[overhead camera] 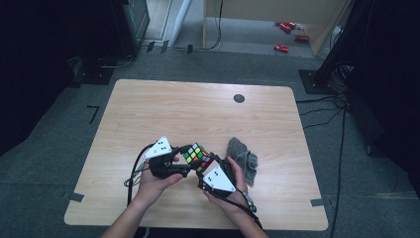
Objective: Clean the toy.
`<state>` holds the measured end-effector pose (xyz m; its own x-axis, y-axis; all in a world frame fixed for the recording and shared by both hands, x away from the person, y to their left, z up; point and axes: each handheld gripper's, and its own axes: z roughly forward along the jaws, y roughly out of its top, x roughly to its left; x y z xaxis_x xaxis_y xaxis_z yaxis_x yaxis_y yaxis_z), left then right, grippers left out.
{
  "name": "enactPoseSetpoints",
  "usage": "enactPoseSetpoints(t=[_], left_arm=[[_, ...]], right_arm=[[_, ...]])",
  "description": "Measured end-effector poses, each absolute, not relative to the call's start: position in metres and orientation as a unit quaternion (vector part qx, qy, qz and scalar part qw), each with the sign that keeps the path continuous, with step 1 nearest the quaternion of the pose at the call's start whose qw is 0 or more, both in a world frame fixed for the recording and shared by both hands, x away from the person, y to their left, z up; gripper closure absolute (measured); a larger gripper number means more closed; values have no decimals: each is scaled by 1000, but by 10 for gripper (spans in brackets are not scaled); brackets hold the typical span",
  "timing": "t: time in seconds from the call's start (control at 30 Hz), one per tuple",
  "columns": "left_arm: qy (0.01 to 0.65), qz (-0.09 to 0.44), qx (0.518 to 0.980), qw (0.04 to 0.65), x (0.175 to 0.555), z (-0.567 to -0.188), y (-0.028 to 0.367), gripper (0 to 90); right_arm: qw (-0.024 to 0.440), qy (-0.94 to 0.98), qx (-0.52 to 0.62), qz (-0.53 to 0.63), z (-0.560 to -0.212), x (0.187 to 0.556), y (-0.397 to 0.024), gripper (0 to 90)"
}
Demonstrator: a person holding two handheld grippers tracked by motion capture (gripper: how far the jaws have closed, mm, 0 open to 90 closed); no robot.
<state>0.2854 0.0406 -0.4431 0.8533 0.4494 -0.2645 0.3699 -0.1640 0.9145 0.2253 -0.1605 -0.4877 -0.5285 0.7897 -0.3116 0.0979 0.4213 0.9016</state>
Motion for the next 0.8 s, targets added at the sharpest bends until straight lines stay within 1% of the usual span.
enactPoseSetpoints(t=[0.07,0.13,0.17,0.23,0.53,0.67,0.8], left_arm=[[273,26,763,586,287,-443,42,355],[279,20,761,586,288,-443,43,355],[280,17,760,586,289,-443,43,355],[278,18,763,584,289,-443,43,355],[278,12,777,564,290,-445,40,352],[280,36,771,571,286,-442,41,356],[291,46,753,588,287,-438,50,357]], right_arm=[[394,752,288,443,-488,225,-161,351],[403,754,278,439,-488,224,-161,417],[406,754,276,436,-489,223,-161,432],[411,754,273,433,-489,223,-160,439],[439,758,257,407,-492,222,-159,445],[439,755,256,414,-490,222,-159,449],[430,753,259,424,-486,223,-163,372]])
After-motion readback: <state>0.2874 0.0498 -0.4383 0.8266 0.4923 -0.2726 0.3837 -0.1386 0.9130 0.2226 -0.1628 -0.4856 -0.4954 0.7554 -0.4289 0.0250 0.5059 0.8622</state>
